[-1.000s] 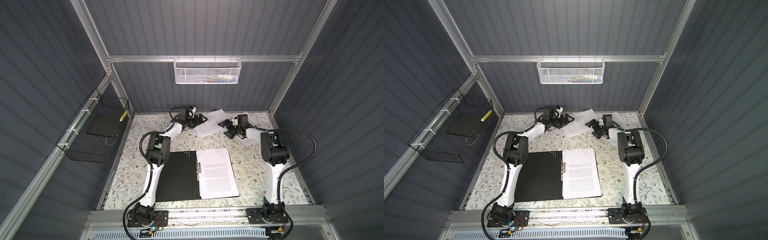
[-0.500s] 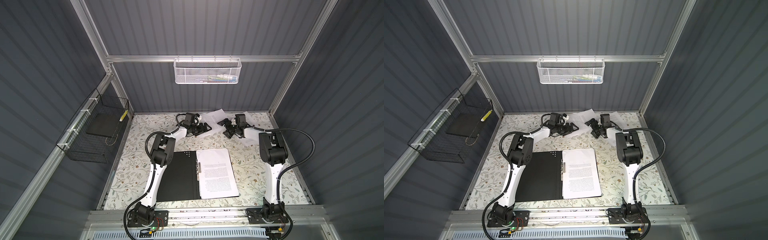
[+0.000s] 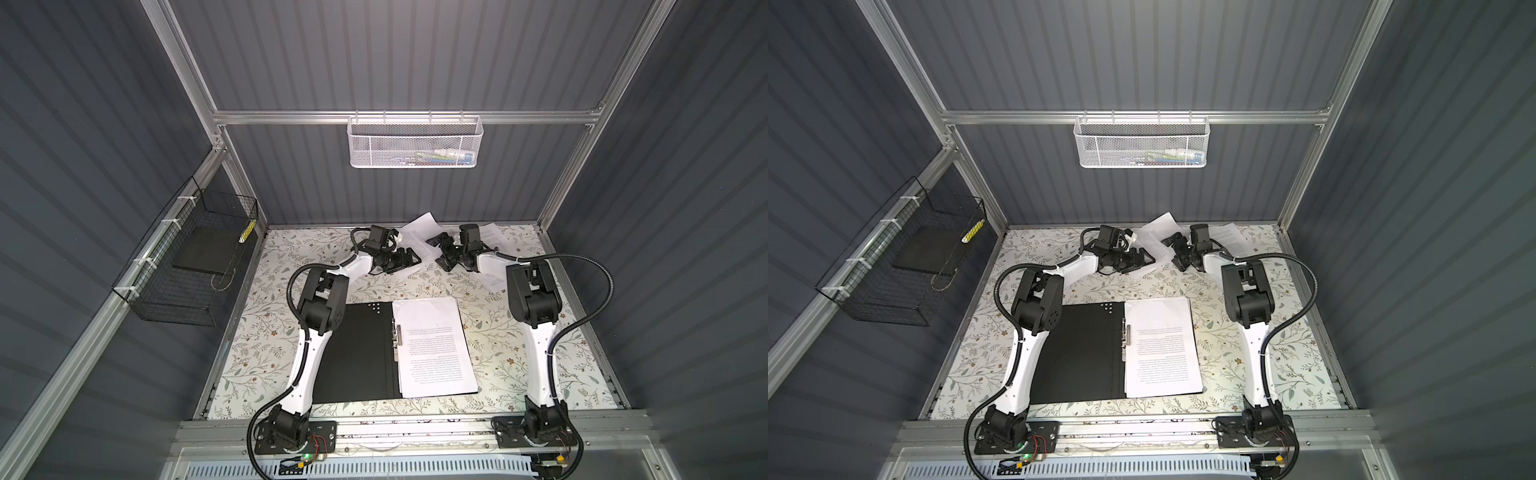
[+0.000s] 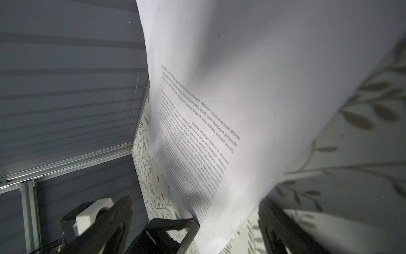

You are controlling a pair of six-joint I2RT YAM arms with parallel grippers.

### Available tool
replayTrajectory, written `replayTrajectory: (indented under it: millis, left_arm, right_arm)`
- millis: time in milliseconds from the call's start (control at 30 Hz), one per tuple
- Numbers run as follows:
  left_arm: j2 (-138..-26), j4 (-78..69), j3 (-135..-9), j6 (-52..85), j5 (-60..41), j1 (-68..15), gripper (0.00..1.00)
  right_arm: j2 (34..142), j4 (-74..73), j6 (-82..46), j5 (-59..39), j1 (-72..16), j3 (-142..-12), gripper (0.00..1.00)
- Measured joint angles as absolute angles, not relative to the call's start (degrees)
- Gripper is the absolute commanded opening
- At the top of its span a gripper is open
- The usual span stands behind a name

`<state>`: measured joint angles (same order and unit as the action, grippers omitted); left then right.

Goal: Put the files into the folder
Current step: 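Lift the text sheet with the left gripper while the right gripper reaches toward it, then grasp the hanging sheet's edge with the right gripper while the left holds it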

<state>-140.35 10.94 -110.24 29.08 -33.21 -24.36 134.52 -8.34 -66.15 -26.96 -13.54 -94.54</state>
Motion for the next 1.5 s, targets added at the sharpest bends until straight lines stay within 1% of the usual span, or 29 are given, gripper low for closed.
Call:
replayTrajectory:
  millis: [267, 367, 467, 600, 767, 833, 1033, 1167, 1333, 1500]
  left_arm:
    - [-140.35, 10.96, -110.24, 29.10, -33.80, -24.36, 0.86]
    - [-140.35, 10.92, -110.17, 29.12, -34.04, -24.36, 0.86]
    - [-140.35, 10.70, -109.89, 29.12, -34.50, -24.34, 0.86]
    - [-140.20, 9.98, -109.36, 29.12, -35.00, -24.32, 0.86]
    - [-139.94, 9.39, -108.66, 29.12, -35.59, -24.29, 0.86]
    - [-139.70, 8.73, -108.01, 29.32, -36.14, -24.23, 0.86]
    - [-139.39, 6.61, -106.37, 30.52, -38.39, -23.90, 0.86]
    - [-138.91, 3.81, -104.33, 31.90, -39.79, -23.81, 0.85]
    - [-136.18, 2.44, -99.48, 32.86, -40.64, -23.99, 0.85]
    - [-132.81, 0.95, -93.86, 34.09, -40.77, -24.58, 0.85]
  right_arm:
    - [135.50, -12.45, -69.12, -28.36, -16.12, -94.04, 0.89]
    - [135.66, -15.09, -70.19, -28.53, -16.97, -93.10, 0.85]
    - [136.57, -18.04, -71.13, -28.49, -17.32, -92.82, 0.79]
    - [138.02, -21.45, -71.96, -28.53, -17.37, -92.71, 0.68]
    - [139.70, -22.39, -71.44, -28.32, -17.43, -94.26, 0.50]
    - [140.20, -22.09, -71.18, -28.18, -17.58, -95.02, 0.47]
    - [140.42, -21.74, -70.28, -28.25, -18.61, -95.35, 0.43]
    - [140.40, -24.93, -70.91, -28.95, -18.85, -93.51, 0.39]
    - [138.67, -27.97, -71.07, -30.24, -18.79, -88.31, 0.39]
    - [135.31, -29.08, -70.85, -31.31, -18.72, -82.61, 0.43]
